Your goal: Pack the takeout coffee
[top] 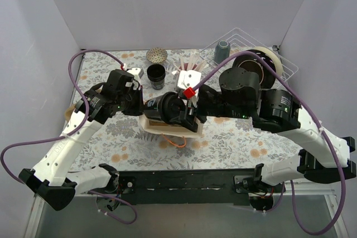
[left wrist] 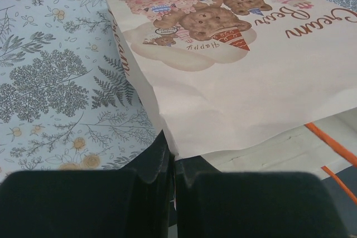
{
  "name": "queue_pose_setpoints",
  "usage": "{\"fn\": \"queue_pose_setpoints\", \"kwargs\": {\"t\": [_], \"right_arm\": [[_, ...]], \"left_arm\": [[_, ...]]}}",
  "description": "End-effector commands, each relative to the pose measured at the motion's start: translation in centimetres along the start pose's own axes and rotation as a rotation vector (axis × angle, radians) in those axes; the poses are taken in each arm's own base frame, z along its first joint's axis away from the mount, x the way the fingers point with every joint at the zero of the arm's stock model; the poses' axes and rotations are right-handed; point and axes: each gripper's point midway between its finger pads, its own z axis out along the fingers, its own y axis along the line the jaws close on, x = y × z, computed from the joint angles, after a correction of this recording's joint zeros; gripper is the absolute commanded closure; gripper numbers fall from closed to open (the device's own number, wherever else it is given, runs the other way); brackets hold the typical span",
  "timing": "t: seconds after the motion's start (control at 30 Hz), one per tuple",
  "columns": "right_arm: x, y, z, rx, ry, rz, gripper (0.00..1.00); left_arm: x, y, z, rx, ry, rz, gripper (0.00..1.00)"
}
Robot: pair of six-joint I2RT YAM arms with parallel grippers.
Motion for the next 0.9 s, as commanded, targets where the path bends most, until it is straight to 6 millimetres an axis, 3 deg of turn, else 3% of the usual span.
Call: {"fn": "queue_pose_setpoints", "kwargs": {"t": [0.0,0.13,0.3,0.7,0.87], "right_arm": [[-4.2,-0.6,-0.9,0.059,-0.098,-0.096,0.77],[-4.1,0.5,-0.2,0.041,-0.082,-0.120,0.77],[-0.2,1.2,0.6,0.053,0.033,-0.143,0.78],[8.5,-1.8,1.0,0.231,0.320,-0.279,0.79],[11.8,-2.0,2.4,0.229,0.416,-0.385,0.80]], "left_arm": [[0.0,-0.5,-0.4,0.035,-0.014,-0.007,1.00],[-0.1,-0.6,-0.2,0.036,-0.006,0.007,1.00],[-0.2,-0.8,-0.1,0.047,-0.008,0.012,1.00],[-0.5,-1.0,-1.2,0.090,-0.089,0.055,1.00],[-0.8,-2.5,-1.6,0.203,-0.166,0.102,1.00]]}}
